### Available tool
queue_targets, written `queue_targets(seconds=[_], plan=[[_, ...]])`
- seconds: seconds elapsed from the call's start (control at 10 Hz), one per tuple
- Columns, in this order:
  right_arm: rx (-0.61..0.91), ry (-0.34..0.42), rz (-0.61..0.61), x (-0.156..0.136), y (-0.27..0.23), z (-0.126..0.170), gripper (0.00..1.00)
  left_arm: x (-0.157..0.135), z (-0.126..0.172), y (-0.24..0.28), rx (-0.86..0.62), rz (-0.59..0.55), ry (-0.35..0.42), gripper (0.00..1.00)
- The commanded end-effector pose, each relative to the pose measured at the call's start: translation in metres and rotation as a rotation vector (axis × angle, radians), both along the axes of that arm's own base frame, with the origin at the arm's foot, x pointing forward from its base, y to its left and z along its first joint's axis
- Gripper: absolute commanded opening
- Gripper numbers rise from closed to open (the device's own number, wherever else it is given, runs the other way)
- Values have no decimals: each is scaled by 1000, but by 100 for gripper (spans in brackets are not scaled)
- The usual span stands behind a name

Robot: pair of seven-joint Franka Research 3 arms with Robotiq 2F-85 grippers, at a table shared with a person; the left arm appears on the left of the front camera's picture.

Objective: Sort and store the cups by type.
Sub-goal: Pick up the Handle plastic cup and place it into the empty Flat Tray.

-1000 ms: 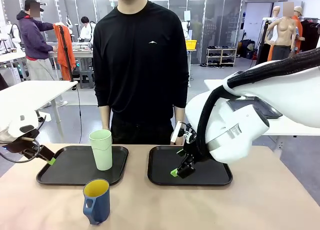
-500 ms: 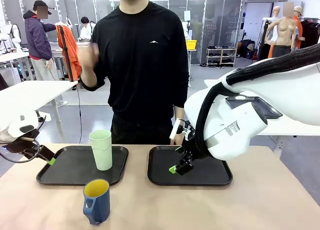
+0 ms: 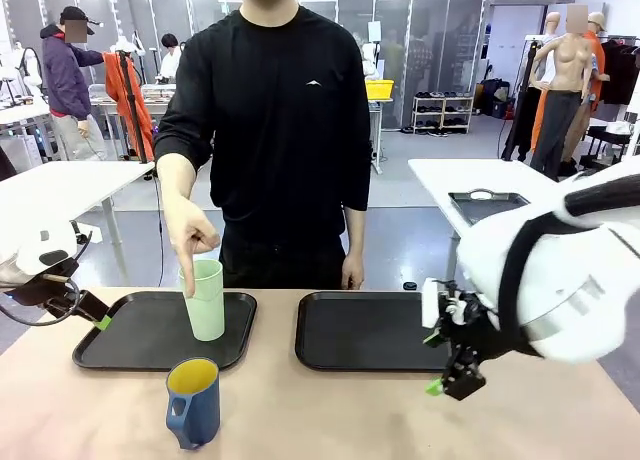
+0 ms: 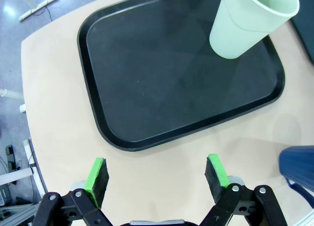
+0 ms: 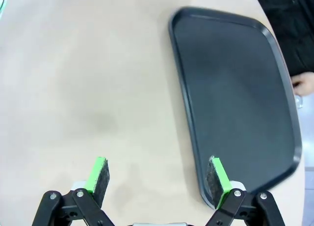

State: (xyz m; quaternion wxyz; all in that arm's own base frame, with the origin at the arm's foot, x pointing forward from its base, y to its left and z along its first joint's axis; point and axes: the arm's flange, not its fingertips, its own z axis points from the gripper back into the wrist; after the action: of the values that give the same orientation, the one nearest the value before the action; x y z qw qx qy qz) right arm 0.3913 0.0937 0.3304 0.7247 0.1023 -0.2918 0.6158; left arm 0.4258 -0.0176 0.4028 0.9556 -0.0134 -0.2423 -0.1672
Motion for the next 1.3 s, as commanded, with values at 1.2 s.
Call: queue_targets(seconds=[1.2], plan=[[-17, -15, -15, 7, -27, 17, 100, 0, 0, 1, -4, 0, 4, 100]])
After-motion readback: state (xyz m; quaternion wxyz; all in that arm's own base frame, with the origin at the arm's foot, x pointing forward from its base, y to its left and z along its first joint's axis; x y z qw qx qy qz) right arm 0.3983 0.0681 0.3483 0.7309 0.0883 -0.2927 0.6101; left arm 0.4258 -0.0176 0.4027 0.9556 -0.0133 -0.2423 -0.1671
